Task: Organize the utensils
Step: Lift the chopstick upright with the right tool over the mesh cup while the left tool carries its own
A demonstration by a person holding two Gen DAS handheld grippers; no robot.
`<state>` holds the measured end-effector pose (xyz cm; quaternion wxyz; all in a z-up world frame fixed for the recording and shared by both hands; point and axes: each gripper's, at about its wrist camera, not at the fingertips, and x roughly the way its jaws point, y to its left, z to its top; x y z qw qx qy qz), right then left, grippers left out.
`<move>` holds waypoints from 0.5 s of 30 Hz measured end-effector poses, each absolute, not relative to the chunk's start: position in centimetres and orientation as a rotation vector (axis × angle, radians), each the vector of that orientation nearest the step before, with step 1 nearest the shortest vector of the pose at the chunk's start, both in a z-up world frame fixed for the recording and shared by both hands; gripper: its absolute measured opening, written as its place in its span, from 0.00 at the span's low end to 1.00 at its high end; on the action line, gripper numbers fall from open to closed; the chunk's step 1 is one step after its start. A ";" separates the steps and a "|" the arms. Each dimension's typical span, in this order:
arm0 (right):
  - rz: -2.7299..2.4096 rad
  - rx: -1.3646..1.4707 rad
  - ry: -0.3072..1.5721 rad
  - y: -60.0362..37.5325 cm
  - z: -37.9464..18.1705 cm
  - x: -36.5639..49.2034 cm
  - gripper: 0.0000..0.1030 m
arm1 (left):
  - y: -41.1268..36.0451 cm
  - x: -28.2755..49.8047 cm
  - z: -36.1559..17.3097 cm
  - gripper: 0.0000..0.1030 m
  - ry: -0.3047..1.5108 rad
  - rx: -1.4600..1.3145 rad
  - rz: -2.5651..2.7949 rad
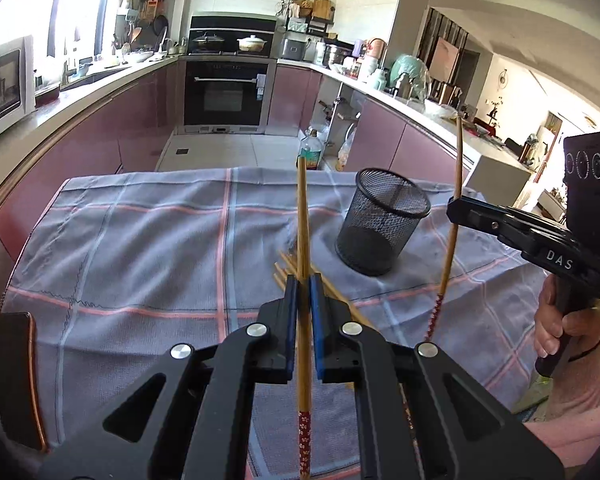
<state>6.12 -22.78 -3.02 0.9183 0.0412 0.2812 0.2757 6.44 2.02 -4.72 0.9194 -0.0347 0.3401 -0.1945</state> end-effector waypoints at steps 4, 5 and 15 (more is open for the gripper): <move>0.561 0.097 0.526 -23.8 -1.6 6.1 0.05 | 2.2 5.9 -2.4 0.07 0.644 -0.098 -0.432; 0.561 0.097 0.518 -23.9 -1.2 6.2 0.05 | 2.3 5.9 -1.7 0.07 0.629 -0.106 -0.442; 0.552 0.085 0.410 -25.3 3.0 7.2 0.05 | 1.5 6.6 4.5 0.07 0.482 -0.155 -0.518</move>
